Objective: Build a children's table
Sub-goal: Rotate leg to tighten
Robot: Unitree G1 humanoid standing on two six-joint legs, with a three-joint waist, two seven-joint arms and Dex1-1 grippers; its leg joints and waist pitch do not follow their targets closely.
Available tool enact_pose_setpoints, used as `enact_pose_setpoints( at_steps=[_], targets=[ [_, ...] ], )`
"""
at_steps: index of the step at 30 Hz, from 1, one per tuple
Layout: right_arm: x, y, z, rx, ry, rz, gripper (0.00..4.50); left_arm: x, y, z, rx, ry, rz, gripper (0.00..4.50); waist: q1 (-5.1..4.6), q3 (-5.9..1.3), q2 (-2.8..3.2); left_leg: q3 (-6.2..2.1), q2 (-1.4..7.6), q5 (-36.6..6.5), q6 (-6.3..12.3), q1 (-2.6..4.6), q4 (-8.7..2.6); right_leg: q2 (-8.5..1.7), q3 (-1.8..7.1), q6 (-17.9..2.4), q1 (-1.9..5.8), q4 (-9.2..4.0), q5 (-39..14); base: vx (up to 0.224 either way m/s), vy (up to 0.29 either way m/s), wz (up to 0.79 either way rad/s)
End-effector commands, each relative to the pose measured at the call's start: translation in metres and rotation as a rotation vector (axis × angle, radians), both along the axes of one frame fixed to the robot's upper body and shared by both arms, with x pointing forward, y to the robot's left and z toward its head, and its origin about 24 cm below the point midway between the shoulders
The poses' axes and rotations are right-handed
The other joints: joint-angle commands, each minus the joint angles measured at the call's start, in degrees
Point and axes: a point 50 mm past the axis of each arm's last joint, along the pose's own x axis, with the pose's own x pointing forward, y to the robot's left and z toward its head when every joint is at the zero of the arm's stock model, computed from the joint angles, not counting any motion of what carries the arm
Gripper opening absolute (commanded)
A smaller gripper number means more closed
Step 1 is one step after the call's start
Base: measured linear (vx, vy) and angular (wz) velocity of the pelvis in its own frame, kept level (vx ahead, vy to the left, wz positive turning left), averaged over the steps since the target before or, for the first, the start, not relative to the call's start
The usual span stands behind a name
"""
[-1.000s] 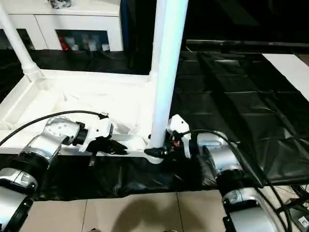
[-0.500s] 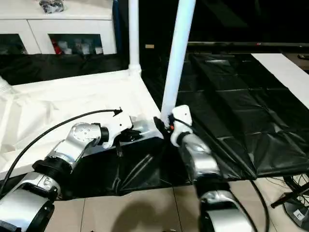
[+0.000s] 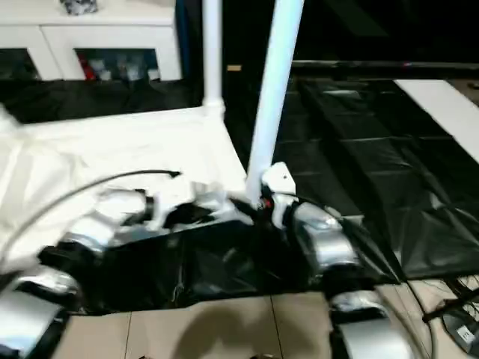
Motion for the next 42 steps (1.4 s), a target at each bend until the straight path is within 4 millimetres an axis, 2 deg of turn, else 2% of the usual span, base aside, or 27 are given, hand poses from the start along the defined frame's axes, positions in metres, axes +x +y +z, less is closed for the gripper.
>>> enact_pose_setpoints(
  at_steps=[1,5,7,8,12,16,21,23,24,25,27,29,30,31,33,35,36,37,39,42],
  targets=[
    [-0.015,0.010,-0.010,-0.040,0.099,0.213,3.26,-0.001,-0.001,0.004,0.041,-0.001,-0.079,0.00,0.28,-3.59,-0.11,-0.29,1.82,-10.6,6.83,-0.08,-2.85,-3.13,2.86,-14.6,3.40,-2.62,-7.7,0.000,0.000,0.00],
    [-0.020,0.005,-0.010,-0.059,0.159,0.309,3.18,0.001,0.007,0.008,0.049,0.011,-0.087,0.00,0.74,-3.29,-0.08,-0.25,1.91,-13.3,5.25,0.36,-3.05,-3.24,2.94,-13.7,3.08,-3.22,-13.3,0.000,0.000,0.00],
    [-0.020,0.005,-0.010,-0.066,0.166,0.328,2.79,0.001,0.008,0.009,0.048,0.017,-0.091,0.00,1.00,-3.17,-0.12,-0.28,1.96,-15.0,3.89,0.50,-3.17,-3.39,2.99,-12.7,2.90,-3.54,-16.7,0.000,0.000,0.00],
    [-0.021,0.005,-0.010,-0.071,0.173,0.343,2.79,0.001,0.009,0.010,0.048,0.019,-0.093,0.00,1.09,-3.16,-0.15,-0.38,1.95,-15.2,3.29,0.50,-3.26,-3.43,2.98,-12.1,2.92,-3.64,-18.0,0.000,0.000,0.00],
    [-0.023,0.006,-0.010,-0.068,0.189,0.378,2.48,0.001,0.011,0.011,0.051,0.031,-0.108,0.00,1.17,-3.23,-0.16,-0.36,1.92,-15.0,3.03,0.58,-3.23,-3.38,3.04,-11.9,2.86,-3.63,-17.8,0.000,0.000,0.00],
    [-0.024,0.009,-0.008,-0.041,0.202,0.388,2.21,0.002,0.013,0.012,0.057,0.034,-0.110,0.00,1.20,-3.41,-0.14,-0.41,1.89,-13.3,3.28,0.32,-3.17,-3.34,3.00,-12.4,3.12,-3.17,-14.5,0.000,0.000,0.00],
    [-0.024,0.010,-0.012,0.021,0.210,0.268,2.08,0.006,0.006,0.009,0.033,-0.004,-0.018,0.00,1.34,-3.29,-0.14,-0.37,1.87,-13.8,3.09,0.39,-3.20,-3.37,2.98,-11.9,3.03,-3.45,-16.2,0.000,0.000,0.00],
    [-0.020,0.011,-0.018,0.073,0.222,0.117,2.04,0.007,-0.004,0.003,0.016,-0.017,0.044,0.00,1.35,-3.06,-0.03,-0.49,1.83,-16.0,2.23,0.69,-3.34,-3.49,2.91,-10.7,2.76,-4.05,-20.9,0.000,0.000,0.00],
    [-0.017,0.012,-0.020,0.068,0.200,0.059,2.03,0.007,-0.008,0.001,0.011,-0.022,0.060,0.00,1.18,-2.98,-0.09,-0.48,1.88,-16.3,1.87,0.72,-3.41,-3.46,3.01,-10.4,2.64,-4.14,-21.6,0.000,0.000,0.00],
    [-0.015,0.013,-0.022,0.058,0.173,-0.008,2.02,0.007,-0.012,0.000,0.007,-0.030,0.077,0.00,0.77,-2.85,-0.09,-0.73,1.74,-18.3,0.63,1.07,-3.49,-3.65,2.98,-9.5,2.19,-4.58,-25.1,0.000,0.000,0.00],
    [-0.010,0.018,-0.029,0.052,0.167,-0.169,2.00,0.003,-0.030,-0.006,-0.034,-0.016,0.090,0.00,0.31,-2.79,-0.05,-0.98,1.60,-19.0,0.25,0.72,-3.64,-3.63,2.84,-8.4,2.44,-4.82,-27.3,0.000,0.000,0.00],
    [-0.007,0.023,-0.032,0.039,0.153,-0.235,1.97,0.001,-0.040,-0.009,-0.048,-0.013,0.097,0.00,-0.19,-2.76,-0.07,-1.23,1.53,-20.7,0.07,1.01,-3.65,-3.68,2.62,-6.7,2.14,-5.46,-30.6,0.000,0.000,0.00],
    [-0.007,0.025,-0.032,0.043,0.153,-0.255,1.97,0.001,-0.044,-0.009,-0.054,-0.011,0.097,0.00,-0.38,-2.70,0.41,-1.25,1.50,-21.1,0.00,1.00,-3.68,-3.66,2.65,-6.7,2.07,-5.50,-30.5,0.000,0.000,0.00],
    [-0.001,0.036,-0.033,0.039,0.147,-0.356,1.96,0.000,-0.059,-0.011,-0.069,-0.013,0.111,0.00,-0.83,-2.66,0.18,-1.34,1.38,-22.1,-0.06,0.82,-3.65,-3.54,2.48,-6.5,2.09,-5.62,-31.0,0.000,0.000,0.00],
    [0.001,0.044,-0.032,0.057,0.149,-0.385,1.96,-0.001,-0.066,-0.011,-0.072,-0.016,0.112,0.00,-1.51,-2.67,0.21,-1.48,1.18,-23.6,0.03,0.90,-3.52,-3.46,2.27,-5.8,1.89,-5.92,-33.0,0.000,0.000,0.00],
    [0.007,0.059,-0.028,0.061,0.156,-0.438,1.96,0.001,-0.078,-0.010,-0.079,-0.032,0.128,0.00,-1.70,-2.68,0.42,-1.56,1.01,-24.4,0.37,1.03,-3.40,-3.45,2.14,-5.2,1.72,-6.24,-33.8,0.000,0.000,0.00],
    [0.008,0.062,-0.027,0.060,0.156,-0.441,1.96,0.001,-0.079,-0.010,-0.079,-0.035,0.130,0.00,-1.70,-2.68,0.42,-1.56,1.01,-24.4,0.37,1.03,-3.40,-3.45,2.14,-5.2,1.72,-6.24,-33.8,0.000,0.000,0.00],
    [0.010,0.069,-0.023,0.033,0.117,-0.429,1.96,0.002,-0.082,-0.008,-0.074,-0.047,0.136,0.00,-2.16,-2.67,0.24,-1.57,0.87,-25.0,0.54,0.94,-3.33,-3.29,2.00,-4.9,1.63,-6.35,-34.3,0.000,0.000,0.00],
    [0.011,0.071,-0.021,0.020,0.085,-0.420,2.51,0.003,-0.082,-0.007,-0.073,-0.052,0.139,0.00,-2.45,-2.54,0.23,-1.60,0.79,-25.8,0.91,0.95,-3.23,-3.34,1.82,-4.5,1.52,-6.66,-35.5,0.000,0.000,0.00],
    [0.014,0.066,-0.016,0.076,0.085,-0.403,2.67,0.004,-0.076,-0.004,-0.071,-0.064,0.130,0.00,-2.45,-2.61,0.23,-1.63,0.90,-25.7,1.41,0.89,-3.27,-3.40,1.85,-4.4,1.53,-6.71,-35.4,0.000,0.000,0.00]
  ],
)
